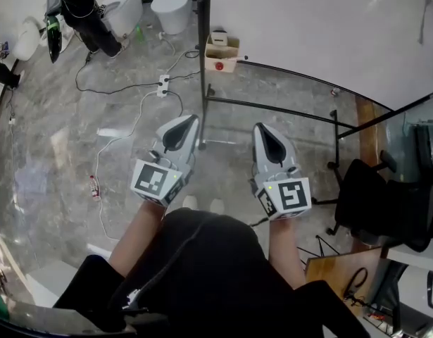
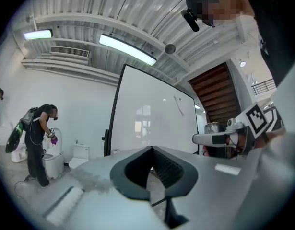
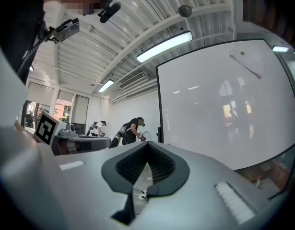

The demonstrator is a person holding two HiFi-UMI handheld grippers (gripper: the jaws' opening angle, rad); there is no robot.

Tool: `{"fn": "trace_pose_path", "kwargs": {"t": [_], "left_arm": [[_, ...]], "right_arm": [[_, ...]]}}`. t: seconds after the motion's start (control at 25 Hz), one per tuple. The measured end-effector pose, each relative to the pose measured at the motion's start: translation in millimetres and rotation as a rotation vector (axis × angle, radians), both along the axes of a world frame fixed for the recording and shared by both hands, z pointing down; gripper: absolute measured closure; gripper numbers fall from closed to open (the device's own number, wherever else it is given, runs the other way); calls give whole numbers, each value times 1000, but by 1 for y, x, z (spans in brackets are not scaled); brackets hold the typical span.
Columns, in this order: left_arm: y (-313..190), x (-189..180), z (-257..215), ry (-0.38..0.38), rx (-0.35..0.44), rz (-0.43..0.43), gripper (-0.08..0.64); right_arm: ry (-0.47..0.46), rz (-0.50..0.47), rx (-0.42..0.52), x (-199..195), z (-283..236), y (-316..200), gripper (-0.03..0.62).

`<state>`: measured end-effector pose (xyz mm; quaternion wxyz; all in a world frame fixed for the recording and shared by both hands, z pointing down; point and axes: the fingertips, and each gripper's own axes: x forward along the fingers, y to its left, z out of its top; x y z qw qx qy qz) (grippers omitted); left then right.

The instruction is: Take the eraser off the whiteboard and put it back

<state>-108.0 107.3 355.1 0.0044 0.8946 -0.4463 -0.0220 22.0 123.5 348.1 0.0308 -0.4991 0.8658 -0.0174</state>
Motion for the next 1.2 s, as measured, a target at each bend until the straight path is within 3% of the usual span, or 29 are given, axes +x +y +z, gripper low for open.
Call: {"fn": "trace_pose_path", "kwargs": {"t": [0.72,1.2], "left_arm": [[10,31,10,-3,-8,-14,555],[-5,29,21,-3,-28,-20,555]], "right_arm": [[2,-13,-26,35,19,8,583],[12,-14,-52,31,26,-8,583]]}}
